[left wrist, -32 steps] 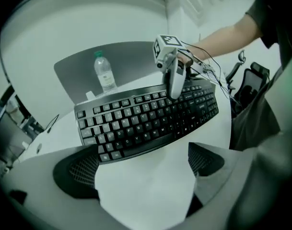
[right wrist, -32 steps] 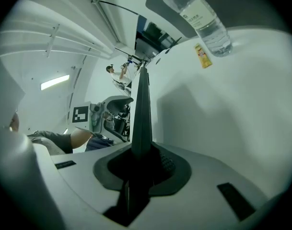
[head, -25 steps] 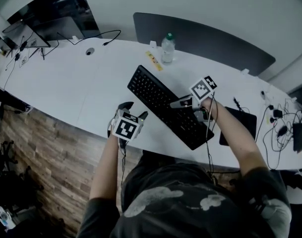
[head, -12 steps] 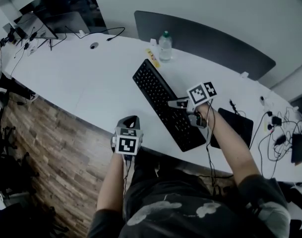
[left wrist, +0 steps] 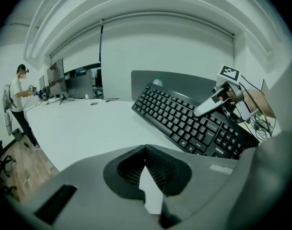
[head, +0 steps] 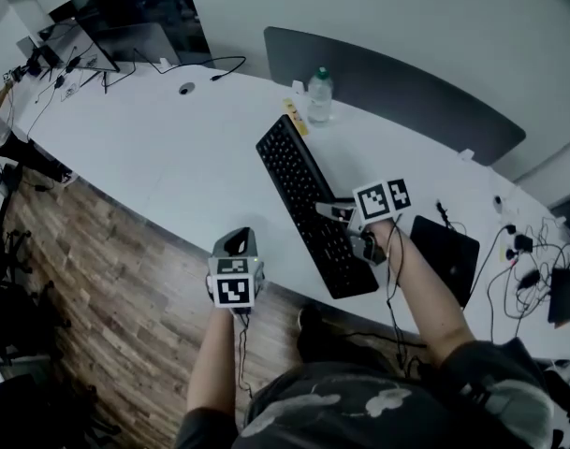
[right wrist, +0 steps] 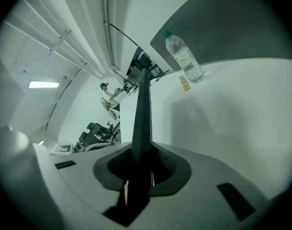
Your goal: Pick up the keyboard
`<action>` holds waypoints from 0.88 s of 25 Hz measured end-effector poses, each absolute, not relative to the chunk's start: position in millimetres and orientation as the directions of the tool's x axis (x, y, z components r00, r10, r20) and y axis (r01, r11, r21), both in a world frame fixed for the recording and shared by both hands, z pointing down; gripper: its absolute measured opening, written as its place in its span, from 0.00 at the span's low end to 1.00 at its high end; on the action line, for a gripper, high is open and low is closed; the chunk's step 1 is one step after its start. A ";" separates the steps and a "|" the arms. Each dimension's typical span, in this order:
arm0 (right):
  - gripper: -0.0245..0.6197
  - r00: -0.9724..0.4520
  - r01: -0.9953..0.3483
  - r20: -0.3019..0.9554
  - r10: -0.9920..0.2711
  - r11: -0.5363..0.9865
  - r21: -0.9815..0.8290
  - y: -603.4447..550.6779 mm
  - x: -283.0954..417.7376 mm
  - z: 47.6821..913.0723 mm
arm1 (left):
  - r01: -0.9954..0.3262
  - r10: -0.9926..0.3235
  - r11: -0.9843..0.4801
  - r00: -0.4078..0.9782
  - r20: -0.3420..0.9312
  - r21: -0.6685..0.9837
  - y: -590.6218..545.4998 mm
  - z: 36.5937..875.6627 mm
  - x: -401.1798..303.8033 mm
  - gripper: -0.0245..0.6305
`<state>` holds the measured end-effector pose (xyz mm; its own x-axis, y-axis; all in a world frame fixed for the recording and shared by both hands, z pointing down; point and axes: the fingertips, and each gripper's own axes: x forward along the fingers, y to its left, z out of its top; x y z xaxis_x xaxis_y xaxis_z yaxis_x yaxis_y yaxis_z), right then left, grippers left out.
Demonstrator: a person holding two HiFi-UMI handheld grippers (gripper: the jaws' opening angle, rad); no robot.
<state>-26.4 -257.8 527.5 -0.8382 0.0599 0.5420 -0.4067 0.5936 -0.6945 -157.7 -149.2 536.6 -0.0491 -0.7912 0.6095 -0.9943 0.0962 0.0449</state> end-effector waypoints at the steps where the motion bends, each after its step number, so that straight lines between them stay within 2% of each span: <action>1: 0.15 -0.841 -0.405 0.538 0.054 0.597 -0.693 -254.6 -28.2 526.0 | -0.993 -0.800 0.104 -0.052 0.598 0.054 -146.2 532.1 -160.2 0.04; 12: 0.15 -0.868 -0.408 0.495 -0.031 0.613 -0.677 -181.0 -19.7 496.8 | -0.975 -0.833 0.182 -0.083 0.547 0.129 -41.8 520.2 -151.9 0.04; 22: 0.15 -0.878 -0.404 0.471 -0.087 0.664 -0.630 -77.4 3.2 482.6 | -0.965 -0.858 0.231 -0.142 0.493 0.122 66.4 496.7 -135.8 0.04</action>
